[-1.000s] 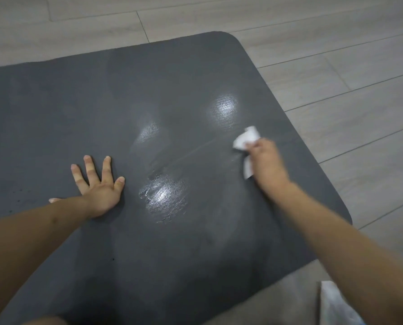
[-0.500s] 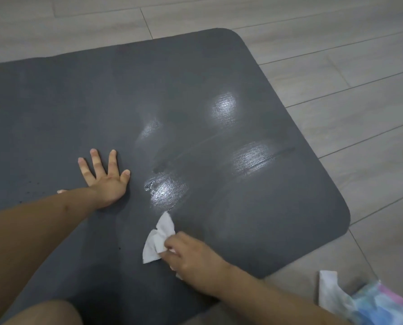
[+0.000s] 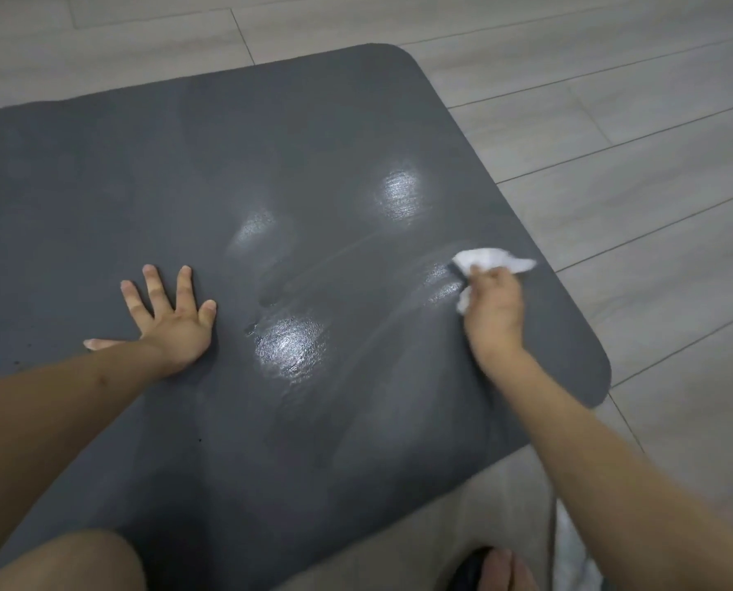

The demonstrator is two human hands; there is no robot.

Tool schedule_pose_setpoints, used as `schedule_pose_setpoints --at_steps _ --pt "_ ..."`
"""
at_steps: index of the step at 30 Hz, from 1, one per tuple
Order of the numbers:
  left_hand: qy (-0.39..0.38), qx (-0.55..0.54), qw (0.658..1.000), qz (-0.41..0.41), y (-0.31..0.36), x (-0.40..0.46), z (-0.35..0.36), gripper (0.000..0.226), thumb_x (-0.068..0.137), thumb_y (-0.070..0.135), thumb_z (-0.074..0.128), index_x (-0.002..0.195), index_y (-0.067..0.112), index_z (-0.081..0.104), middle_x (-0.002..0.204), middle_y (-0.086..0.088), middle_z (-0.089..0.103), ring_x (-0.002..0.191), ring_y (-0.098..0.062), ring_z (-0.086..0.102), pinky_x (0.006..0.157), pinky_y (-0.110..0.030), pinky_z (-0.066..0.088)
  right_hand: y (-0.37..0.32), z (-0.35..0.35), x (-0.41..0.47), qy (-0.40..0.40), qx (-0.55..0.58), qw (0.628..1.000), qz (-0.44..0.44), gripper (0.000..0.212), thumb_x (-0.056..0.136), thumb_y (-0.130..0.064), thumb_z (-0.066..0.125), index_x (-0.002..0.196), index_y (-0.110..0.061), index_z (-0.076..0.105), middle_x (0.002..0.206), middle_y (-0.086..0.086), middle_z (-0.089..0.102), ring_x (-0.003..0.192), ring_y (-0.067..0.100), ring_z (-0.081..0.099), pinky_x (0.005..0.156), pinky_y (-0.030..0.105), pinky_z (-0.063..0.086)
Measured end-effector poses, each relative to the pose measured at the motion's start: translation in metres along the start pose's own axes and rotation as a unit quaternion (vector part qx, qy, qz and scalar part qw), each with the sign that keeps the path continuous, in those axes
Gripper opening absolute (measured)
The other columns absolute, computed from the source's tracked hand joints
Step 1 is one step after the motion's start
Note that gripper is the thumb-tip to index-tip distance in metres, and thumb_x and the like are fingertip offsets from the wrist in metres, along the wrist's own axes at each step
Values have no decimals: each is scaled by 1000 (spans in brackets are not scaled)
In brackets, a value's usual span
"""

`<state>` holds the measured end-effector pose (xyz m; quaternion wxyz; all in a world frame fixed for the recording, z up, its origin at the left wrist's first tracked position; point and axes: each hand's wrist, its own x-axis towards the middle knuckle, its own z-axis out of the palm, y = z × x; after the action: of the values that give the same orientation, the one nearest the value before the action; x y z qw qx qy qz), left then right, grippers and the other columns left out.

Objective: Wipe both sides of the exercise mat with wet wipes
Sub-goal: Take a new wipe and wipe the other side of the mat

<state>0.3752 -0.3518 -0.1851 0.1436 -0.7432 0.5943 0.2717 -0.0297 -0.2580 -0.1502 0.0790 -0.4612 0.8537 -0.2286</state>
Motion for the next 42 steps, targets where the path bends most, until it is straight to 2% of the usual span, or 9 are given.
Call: schedule_pose_setpoints --at_steps 5,8,14,20,25,31,35,38,42 --pt "13 -12 1000 6 14 -29 -13 58 104 58 17 156 52 -10 165 14 -28 152 -18 -28 104 -86 0 -57 26 -170 -344 57 894 -282 11 102 -13 54 103 -13 65 103 13 63 84 14 52 80 32 49" --pt "47 -22 998 29 16 -45 -9 59 106 48 31 160 44 7 170 6 -12 155 -21 -15 109 -82 4 -45 23 -186 -334 14 819 -466 20 95 -16 65 113 -8 69 109 10 62 92 26 55 79 38 45" --pt "71 -3 995 76 21 -88 12 57 102 48 46 155 40 29 169 3 9 154 -26 5 112 -74 21 41 -32 -1 -92 -17 994 -63 18 99 -28 59 84 -18 64 84 -2 62 78 20 60 70 35 40" --pt "-44 56 994 86 22 -86 16 79 101 51 51 160 42 -1 166 10 -23 154 -25 -17 104 -81 27 47 -36 8 -9 -32 998 44 17 100 -27 51 83 -22 50 84 -1 49 78 20 42 64 28 32" --pt "-84 65 990 97 18 -87 9 84 101 46 55 159 42 -6 164 9 -29 154 -26 -22 104 -81 25 -23 15 -126 -160 43 976 -143 21 101 -25 61 81 -31 64 72 3 57 63 22 54 58 36 47" --pt "-73 65 991 95 18 -90 11 83 102 46 53 159 44 -7 164 12 -29 153 -23 -23 104 -83 22 -40 22 -194 -280 23 822 -495 14 92 -19 64 102 -9 68 97 7 58 85 26 53 73 39 43" --pt "-75 72 991 87 19 -89 16 82 103 45 53 159 45 -8 163 12 -30 153 -23 -24 104 -83 22 25 -11 -60 -123 22 980 -152 20 98 -26 54 85 -19 67 86 0 62 86 25 60 81 42 47" --pt "-73 84 990 90 20 -82 17 82 103 46 53 158 45 -8 163 10 -30 153 -26 -23 102 -83 25 105 -50 20 -15 28 992 122 27 94 -36 56 80 -12 59 89 6 59 93 38 62 73 40 41" --pt "-81 105 986 98 20 -78 17 84 101 47 53 158 43 -8 163 5 -29 152 -33 -20 102 -83 26 93 -35 -8 16 5 996 86 27 98 -33 53 77 -17 49 85 5 52 79 25 49 78 44 42"
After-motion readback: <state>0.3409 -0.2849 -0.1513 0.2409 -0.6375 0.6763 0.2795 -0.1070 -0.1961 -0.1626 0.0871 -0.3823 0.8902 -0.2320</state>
